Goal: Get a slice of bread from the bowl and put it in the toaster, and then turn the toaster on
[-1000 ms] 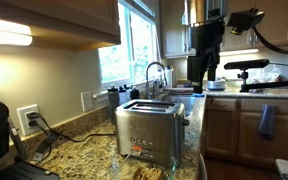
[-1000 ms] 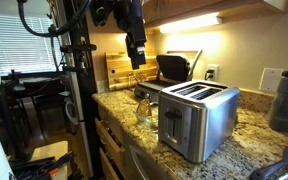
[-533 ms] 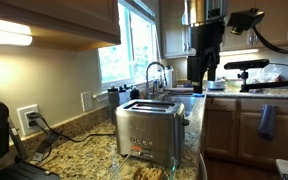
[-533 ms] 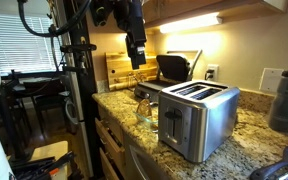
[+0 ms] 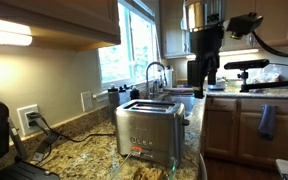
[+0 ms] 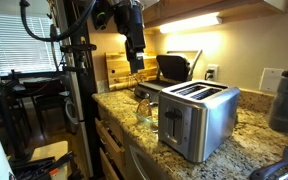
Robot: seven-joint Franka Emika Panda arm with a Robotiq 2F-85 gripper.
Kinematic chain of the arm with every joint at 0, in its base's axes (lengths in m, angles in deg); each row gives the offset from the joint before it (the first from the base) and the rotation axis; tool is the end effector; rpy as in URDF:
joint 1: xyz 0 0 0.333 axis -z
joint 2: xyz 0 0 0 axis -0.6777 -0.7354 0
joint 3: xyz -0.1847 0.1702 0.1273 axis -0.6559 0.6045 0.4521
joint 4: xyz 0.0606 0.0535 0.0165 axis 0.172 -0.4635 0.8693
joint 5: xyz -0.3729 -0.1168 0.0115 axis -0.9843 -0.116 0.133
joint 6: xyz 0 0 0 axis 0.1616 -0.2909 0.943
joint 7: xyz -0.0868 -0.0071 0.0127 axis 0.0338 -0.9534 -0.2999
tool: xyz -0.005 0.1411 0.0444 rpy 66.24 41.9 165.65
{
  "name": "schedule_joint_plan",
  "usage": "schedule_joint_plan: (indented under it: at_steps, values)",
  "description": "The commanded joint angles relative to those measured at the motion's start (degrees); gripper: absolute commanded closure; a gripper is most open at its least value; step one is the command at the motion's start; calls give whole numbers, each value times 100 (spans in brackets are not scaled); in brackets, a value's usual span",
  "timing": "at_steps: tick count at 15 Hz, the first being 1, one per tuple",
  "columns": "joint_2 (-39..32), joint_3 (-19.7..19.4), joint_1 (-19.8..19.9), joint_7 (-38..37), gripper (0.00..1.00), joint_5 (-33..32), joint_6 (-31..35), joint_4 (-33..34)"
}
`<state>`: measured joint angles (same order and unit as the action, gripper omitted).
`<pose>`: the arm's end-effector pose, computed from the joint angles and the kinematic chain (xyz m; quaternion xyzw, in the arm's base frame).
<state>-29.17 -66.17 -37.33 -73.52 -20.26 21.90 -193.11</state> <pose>0.3915 0.0167 0.4222 0.9846 -0.1163 0.0314 0.1266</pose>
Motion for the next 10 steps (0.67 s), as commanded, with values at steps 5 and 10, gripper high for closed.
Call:
schedule_joint_plan:
  at_steps: [5,10]
  values:
    - [-119,14,-645,-135,0,667,730,-453]
    - [-254,120,-907,-48,0,1001,1761,-755]
